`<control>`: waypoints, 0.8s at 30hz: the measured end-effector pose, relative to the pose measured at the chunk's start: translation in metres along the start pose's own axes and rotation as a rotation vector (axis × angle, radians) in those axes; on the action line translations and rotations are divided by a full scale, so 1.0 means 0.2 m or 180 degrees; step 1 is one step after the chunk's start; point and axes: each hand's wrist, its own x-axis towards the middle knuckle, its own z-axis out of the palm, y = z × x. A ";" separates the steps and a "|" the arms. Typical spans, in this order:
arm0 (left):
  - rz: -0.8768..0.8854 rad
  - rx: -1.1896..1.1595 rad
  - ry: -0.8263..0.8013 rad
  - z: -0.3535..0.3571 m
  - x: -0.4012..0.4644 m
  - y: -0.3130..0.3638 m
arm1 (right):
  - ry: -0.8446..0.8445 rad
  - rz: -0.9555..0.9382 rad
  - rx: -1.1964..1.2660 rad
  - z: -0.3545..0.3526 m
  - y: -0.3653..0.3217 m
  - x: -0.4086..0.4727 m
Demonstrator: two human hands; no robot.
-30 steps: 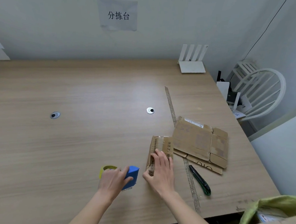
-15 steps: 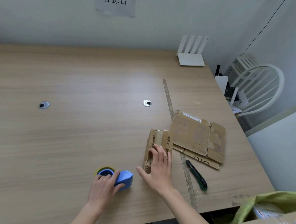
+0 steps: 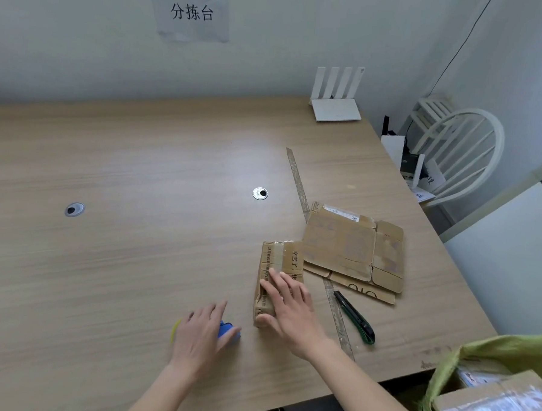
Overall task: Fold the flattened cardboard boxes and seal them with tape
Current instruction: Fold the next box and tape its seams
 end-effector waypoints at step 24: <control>0.1352 -0.0739 -0.0032 -0.02 0.36 0.22 | -0.0004 -0.0482 0.0667 -0.12 0.42 -0.15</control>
